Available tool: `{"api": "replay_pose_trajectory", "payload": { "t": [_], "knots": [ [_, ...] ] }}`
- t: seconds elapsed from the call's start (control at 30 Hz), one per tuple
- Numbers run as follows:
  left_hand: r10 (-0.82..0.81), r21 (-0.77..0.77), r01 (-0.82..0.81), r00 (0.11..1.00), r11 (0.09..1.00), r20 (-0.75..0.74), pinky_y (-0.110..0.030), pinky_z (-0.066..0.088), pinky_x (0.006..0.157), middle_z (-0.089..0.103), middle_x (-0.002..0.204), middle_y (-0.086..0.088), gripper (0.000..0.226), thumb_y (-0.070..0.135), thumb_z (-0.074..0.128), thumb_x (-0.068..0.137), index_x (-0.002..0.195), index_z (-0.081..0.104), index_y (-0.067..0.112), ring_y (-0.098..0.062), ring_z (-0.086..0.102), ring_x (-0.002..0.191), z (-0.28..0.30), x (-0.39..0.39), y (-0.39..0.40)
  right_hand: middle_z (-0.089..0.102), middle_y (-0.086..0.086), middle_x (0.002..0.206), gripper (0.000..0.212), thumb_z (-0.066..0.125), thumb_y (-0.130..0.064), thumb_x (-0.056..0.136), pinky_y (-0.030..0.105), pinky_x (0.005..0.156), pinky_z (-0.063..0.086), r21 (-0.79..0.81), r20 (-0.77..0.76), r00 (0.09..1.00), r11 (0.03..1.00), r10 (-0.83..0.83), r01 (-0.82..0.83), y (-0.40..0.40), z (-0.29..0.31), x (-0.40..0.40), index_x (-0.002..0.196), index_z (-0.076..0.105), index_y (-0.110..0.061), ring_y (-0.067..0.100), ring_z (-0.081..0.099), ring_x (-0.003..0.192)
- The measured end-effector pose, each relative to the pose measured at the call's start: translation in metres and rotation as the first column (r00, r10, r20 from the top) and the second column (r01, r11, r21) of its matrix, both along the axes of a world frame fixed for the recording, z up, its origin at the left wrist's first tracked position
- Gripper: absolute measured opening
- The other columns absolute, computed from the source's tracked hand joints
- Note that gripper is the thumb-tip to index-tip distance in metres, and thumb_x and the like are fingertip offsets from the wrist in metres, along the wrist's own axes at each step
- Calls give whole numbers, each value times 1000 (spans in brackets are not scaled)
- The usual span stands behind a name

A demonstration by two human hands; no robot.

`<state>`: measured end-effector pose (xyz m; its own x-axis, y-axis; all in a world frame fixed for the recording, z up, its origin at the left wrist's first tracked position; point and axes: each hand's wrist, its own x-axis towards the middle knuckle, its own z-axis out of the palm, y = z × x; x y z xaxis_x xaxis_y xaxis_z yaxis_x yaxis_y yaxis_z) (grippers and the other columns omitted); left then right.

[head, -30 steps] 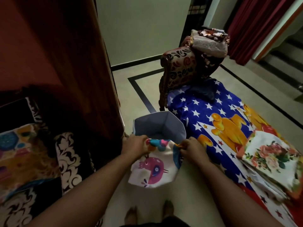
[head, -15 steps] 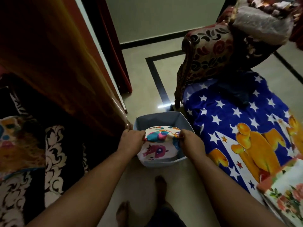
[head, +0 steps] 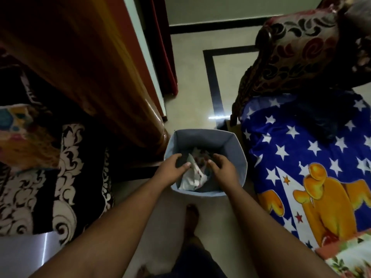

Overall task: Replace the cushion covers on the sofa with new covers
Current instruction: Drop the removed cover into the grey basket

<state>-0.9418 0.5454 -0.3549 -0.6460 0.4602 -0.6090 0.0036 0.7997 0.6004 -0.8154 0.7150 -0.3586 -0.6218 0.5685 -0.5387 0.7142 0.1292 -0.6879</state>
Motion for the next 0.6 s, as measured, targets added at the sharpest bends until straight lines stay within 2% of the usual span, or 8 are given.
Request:
{"api": "replay_pose_trajectory", "payload": {
  "t": [0.13, 0.27, 0.33, 0.4, 0.43, 0.47, 0.53, 0.6],
  "knots": [
    [260, 145, -281, 954, 949, 149, -38, 45, 106, 43, 157, -6, 73, 54, 60, 96, 156, 35, 21, -26, 47, 138, 39, 3, -36, 57, -3, 139, 51, 59, -37, 101, 26, 95, 42, -177, -113, 988, 981, -100, 79, -37, 36, -11, 148, 48, -20, 9, 54, 117],
    [411, 265, -451, 891, 852, 196, -36, 38, 113, 36, 162, -4, 80, 60, 59, 94, 158, 30, 22, -22, 40, 144, 84, 13, -98, 52, -1, 147, 55, 57, -54, 97, 49, 108, 46, -286, -172, 976, 954, -137, 84, -90, 73, -18, 148, 45, -35, 20, 53, 128],
    [460, 321, -497, 868, 806, 188, -31, 35, 111, 34, 162, -3, 80, 61, 58, 94, 159, 30, 24, -20, 37, 146, 109, 23, -143, 49, -4, 148, 54, 54, -52, 100, 53, 110, 44, -340, -215, 970, 940, -111, 32, -130, 105, -20, 149, 44, -33, 22, 49, 131],
    [491, 372, -515, 855, 772, 165, -31, 34, 110, 33, 163, -2, 80, 63, 56, 93, 158, 29, 26, -19, 35, 147, 134, 32, -188, 49, -9, 138, 50, 51, -46, 103, 39, 102, 48, -383, -276, 958, 923, -81, -32, -171, 132, -23, 148, 44, -26, 17, 47, 127],
    [512, 406, -525, 846, 748, 152, -32, 34, 111, 32, 164, -2, 81, 64, 56, 93, 159, 29, 26, -18, 33, 148, 147, 38, -214, 50, -10, 137, 50, 53, -48, 101, 32, 95, 50, -396, -322, 945, 914, -53, -84, -198, 147, -24, 145, 46, -25, 14, 48, 124],
    [538, 429, -542, 831, 723, 143, -33, 33, 113, 31, 165, 0, 82, 64, 56, 93, 159, 28, 25, -18, 31, 149, 160, 46, -239, 53, -8, 141, 62, 58, -58, 95, 29, 93, 50, -380, -360, 933, 914, -6, -141, -223, 157, -24, 146, 47, -24, 12, 50, 125],
    [592, 470, -564, 799, 679, 103, -34, 32, 115, 28, 165, 2, 85, 67, 56, 91, 159, 27, 25, -18, 30, 150, 188, 62, -293, 54, -7, 144, 86, 63, -79, 76, 38, 106, 48, -334, -418, 905, 912, 85, -240, -279, 174, -24, 146, 48, -31, 14, 53, 129],
    [632, 508, -580, 770, 637, 85, -36, 33, 117, 29, 165, 1, 94, 74, 57, 83, 158, 29, 25, -19, 33, 148, 212, 79, -343, 53, -9, 143, 75, 60, -72, 86, 41, 114, 42, -292, -464, 870, 898, 166, -328, -329, 193, -22, 147, 47, -29, 13, 50, 131]
  ]
}}
